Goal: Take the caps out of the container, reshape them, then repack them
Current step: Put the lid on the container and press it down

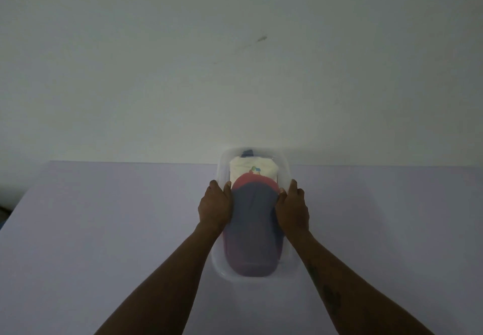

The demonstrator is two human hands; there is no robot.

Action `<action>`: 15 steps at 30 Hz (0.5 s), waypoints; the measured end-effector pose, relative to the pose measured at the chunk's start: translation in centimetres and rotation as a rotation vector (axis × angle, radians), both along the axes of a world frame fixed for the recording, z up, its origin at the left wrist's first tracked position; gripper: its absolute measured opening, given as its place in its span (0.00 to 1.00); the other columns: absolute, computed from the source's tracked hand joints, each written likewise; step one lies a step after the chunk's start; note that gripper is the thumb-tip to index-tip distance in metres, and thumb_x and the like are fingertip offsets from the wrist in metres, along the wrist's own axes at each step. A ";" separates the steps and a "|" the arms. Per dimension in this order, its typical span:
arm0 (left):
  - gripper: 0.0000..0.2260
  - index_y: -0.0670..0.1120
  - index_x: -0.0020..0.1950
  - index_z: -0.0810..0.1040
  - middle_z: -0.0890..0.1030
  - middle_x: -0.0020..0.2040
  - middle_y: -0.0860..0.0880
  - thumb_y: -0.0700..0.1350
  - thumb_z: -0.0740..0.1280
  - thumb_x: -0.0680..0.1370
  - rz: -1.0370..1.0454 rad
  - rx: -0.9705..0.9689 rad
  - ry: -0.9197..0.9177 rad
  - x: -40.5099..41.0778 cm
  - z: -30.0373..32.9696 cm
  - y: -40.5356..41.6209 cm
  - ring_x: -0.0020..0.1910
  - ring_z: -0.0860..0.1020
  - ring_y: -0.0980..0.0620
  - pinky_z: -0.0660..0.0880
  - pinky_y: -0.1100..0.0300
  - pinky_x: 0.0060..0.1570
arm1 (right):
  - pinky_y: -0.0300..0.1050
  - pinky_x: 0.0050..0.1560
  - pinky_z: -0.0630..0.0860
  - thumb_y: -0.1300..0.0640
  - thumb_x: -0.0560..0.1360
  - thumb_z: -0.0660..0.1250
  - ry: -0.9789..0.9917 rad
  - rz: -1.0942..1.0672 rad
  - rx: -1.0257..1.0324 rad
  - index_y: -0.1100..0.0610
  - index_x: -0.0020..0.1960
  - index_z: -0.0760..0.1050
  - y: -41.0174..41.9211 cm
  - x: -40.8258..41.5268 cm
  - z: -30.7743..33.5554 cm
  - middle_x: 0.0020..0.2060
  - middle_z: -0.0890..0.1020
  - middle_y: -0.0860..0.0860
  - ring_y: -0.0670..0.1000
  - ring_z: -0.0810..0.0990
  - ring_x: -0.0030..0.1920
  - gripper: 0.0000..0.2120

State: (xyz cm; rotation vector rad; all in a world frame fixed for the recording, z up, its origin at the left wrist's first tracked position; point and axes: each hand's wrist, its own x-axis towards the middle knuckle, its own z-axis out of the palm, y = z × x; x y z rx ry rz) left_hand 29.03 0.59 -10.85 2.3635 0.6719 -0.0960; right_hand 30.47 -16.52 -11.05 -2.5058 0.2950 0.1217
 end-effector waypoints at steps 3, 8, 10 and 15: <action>0.23 0.40 0.64 0.68 0.77 0.60 0.41 0.57 0.51 0.82 -0.002 0.000 0.007 -0.1 0.0 -0.2 0.57 0.78 0.41 0.74 0.48 0.57 | 0.57 0.58 0.74 0.52 0.82 0.51 -0.010 0.001 -0.004 0.59 0.75 0.54 0.0 -0.1 0.0 0.66 0.69 0.60 0.63 0.74 0.62 0.24; 0.23 0.41 0.66 0.65 0.75 0.62 0.42 0.58 0.51 0.82 -0.025 -0.011 0.053 0.0 0.5 0.0 0.58 0.77 0.41 0.73 0.47 0.58 | 0.56 0.56 0.74 0.52 0.82 0.51 0.004 0.008 -0.012 0.58 0.76 0.52 0.2 -0.2 0.1 0.67 0.68 0.59 0.63 0.74 0.61 0.25; 0.24 0.41 0.67 0.64 0.73 0.64 0.41 0.59 0.50 0.81 -0.056 -0.036 0.087 -0.1 0.7 0.3 0.60 0.76 0.40 0.73 0.46 0.58 | 0.56 0.57 0.73 0.51 0.82 0.51 0.025 0.018 -0.022 0.57 0.77 0.50 0.1 -0.3 0.4 0.68 0.67 0.59 0.62 0.72 0.63 0.26; 0.30 0.42 0.71 0.60 0.67 0.70 0.40 0.63 0.47 0.80 -0.145 0.036 0.181 -0.4 2.4 1.7 0.66 0.70 0.40 0.69 0.45 0.63 | 0.59 0.69 0.61 0.42 0.81 0.47 0.102 0.057 -0.183 0.53 0.78 0.45 -0.5 -0.3 1.9 0.76 0.57 0.56 0.59 0.62 0.73 0.29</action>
